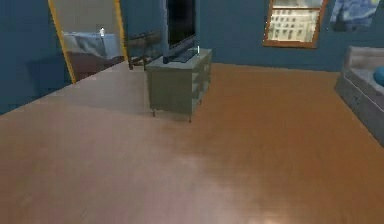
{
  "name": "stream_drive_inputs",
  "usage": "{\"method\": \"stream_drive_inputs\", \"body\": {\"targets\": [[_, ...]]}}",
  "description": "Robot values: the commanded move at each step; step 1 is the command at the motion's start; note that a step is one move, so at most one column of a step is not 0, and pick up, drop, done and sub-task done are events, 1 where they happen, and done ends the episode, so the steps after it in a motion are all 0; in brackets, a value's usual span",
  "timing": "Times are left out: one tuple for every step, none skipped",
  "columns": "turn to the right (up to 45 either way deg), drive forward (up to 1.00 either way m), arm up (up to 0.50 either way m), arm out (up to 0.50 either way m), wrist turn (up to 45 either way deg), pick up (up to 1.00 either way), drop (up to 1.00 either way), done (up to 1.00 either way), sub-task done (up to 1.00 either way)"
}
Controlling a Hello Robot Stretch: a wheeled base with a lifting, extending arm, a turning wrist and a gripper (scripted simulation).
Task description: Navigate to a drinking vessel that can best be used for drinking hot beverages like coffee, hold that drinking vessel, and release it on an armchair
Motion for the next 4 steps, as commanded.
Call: {"method": "stream_drive_inputs", "body": {"targets": [[0.0, 0.10, 0.00, 0.00, 0.0, 0.00, 0.00, 0.00, 0.00], [39.0, 0.00, 0.00, 0.00, 0.0, 0.00, 0.00, 0.00, 0.00], [0.0, 0.15, 0.00, 0.00, 0.0, 0.00, 0.00, 0.00, 0.00], [-45.0, 0.00, 0.00, 0.00, 0.0, 0.00, 0.00, 0.00, 0.00]]}}
